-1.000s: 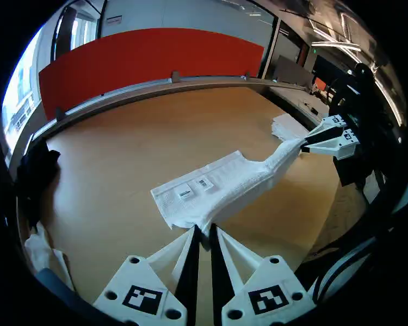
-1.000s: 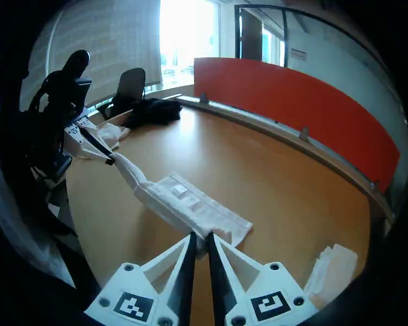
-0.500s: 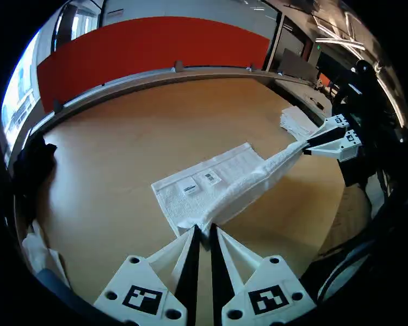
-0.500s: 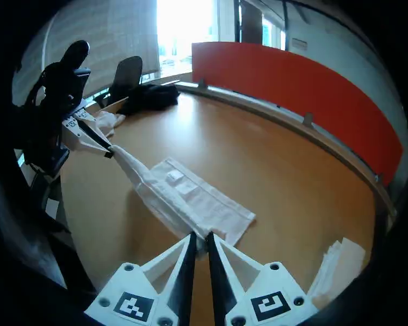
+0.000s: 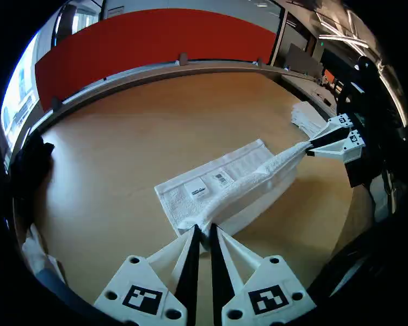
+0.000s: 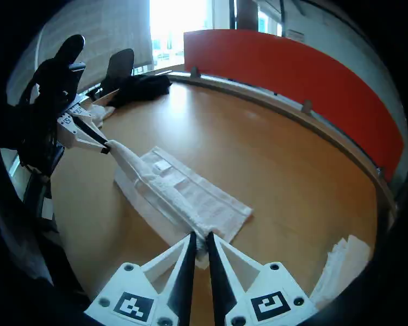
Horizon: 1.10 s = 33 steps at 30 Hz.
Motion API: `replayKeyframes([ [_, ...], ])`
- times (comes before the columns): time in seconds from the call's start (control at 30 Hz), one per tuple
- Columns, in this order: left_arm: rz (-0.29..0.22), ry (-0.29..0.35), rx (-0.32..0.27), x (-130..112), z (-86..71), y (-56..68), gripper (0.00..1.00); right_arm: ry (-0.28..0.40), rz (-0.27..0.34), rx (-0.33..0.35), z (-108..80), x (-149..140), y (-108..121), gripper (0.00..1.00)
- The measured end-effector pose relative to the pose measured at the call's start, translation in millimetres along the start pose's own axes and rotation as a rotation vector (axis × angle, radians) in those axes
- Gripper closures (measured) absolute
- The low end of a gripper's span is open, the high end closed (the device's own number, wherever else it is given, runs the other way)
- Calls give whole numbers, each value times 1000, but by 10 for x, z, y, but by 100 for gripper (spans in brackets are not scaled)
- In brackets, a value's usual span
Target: Fold towel
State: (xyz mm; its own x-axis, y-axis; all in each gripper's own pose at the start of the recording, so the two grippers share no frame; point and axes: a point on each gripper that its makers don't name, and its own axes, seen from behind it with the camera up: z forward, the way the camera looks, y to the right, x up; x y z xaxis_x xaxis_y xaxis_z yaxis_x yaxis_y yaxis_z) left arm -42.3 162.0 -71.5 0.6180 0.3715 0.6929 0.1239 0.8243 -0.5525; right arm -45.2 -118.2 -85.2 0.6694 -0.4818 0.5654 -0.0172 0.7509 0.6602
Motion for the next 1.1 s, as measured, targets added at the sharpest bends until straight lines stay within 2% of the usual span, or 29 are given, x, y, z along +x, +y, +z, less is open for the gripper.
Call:
replayKeyframes([
  [0.87, 5, -41, 34, -37, 504, -253, 87, -49, 26, -15, 447, -78, 275, 85],
  [1.1, 18, -51, 45, -36, 593, -324, 84, -59, 37, -22, 534, -96, 320, 84],
])
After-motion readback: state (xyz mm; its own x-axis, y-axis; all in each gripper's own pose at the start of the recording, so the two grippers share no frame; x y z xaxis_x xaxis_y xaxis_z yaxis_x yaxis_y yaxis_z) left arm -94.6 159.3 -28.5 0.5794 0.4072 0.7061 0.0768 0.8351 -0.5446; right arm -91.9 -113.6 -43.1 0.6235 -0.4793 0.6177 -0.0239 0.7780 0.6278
